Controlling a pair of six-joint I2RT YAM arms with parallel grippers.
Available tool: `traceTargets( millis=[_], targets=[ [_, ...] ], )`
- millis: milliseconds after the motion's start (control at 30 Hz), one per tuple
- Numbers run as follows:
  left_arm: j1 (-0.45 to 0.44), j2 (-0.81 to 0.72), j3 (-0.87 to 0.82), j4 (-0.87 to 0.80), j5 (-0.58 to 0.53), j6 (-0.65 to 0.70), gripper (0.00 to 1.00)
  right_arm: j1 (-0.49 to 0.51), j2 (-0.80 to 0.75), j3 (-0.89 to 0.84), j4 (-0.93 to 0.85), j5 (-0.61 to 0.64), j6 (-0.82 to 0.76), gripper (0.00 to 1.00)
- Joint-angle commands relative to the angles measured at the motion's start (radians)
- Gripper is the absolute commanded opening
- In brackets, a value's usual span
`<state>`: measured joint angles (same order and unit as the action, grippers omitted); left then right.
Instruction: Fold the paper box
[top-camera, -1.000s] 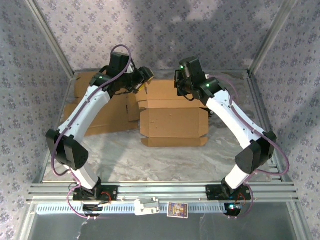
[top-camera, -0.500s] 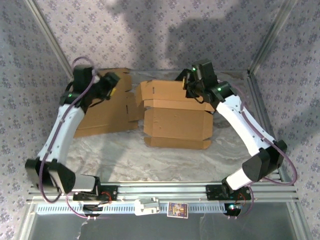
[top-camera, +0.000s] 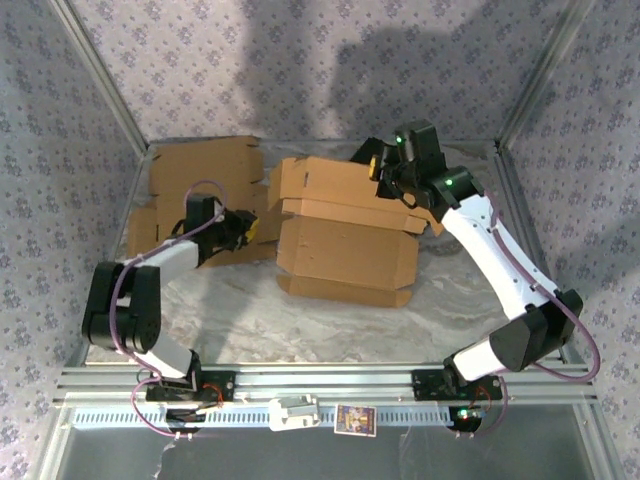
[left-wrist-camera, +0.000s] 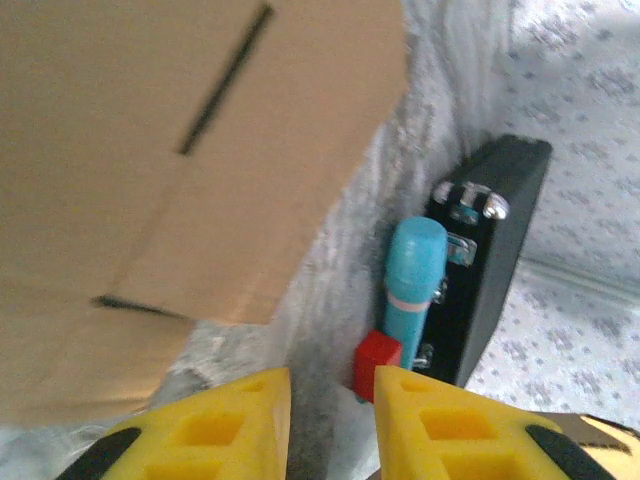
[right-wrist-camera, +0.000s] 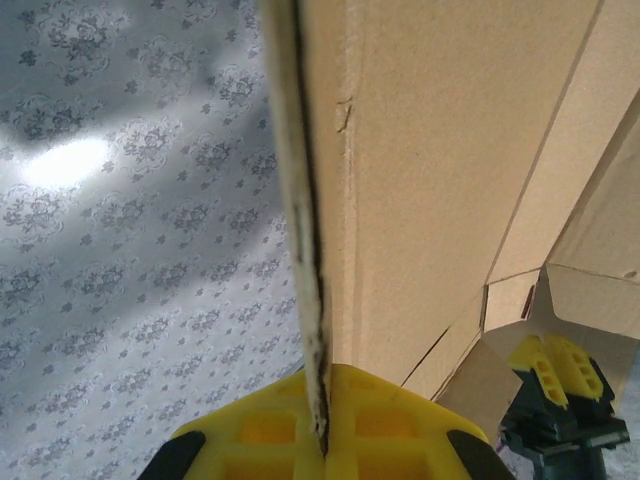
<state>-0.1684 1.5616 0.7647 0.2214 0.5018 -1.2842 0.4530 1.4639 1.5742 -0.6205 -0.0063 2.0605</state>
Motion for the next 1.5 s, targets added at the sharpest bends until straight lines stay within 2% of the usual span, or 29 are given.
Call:
traceTargets(
  millis=[0, 267, 400, 533, 833, 967, 1233, 1467],
  targets=[
    [-0.045, 0.050, 0.021, 0.239, 0.053, -0.029, 0.33, -0.013, -0.029, -0.013, 0.001, -0.023, 0.040, 0.00],
    [-0.072, 0.188, -0.041, 0.569, 0.056, -0.154, 0.39, -0.019, -0.030, -0.021, 0.011, -0.051, 0.048, 0.00],
    [-0.086, 0.176, -0.041, 0.569, 0.059, -0.128, 0.42, -0.020, -0.029, -0.025, 0.015, -0.054, 0.052, 0.00],
    [-0.117, 0.175, -0.071, 0.638, 0.075, -0.130, 0.43, -0.021, -0.028, -0.038, 0.048, -0.049, 0.060, 0.00],
    [-0.154, 0.106, -0.126, 0.627, 0.060, -0.081, 0.43, -0.024, -0.019, -0.064, 0.083, -0.063, 0.066, 0.00],
    [-0.178, 0.066, -0.089, 0.515, 0.078, -0.003, 0.48, -0.017, -0.016, -0.088, 0.101, -0.075, 0.069, 0.00],
    [-0.204, 0.046, -0.083, 0.359, 0.073, 0.078, 0.49, -0.002, -0.018, -0.124, 0.126, -0.071, 0.038, 0.00],
    [-0.200, -0.132, -0.097, -0.022, -0.022, 0.231, 0.58, 0.016, -0.053, -0.236, 0.231, -0.027, -0.041, 0.00]
  ],
)
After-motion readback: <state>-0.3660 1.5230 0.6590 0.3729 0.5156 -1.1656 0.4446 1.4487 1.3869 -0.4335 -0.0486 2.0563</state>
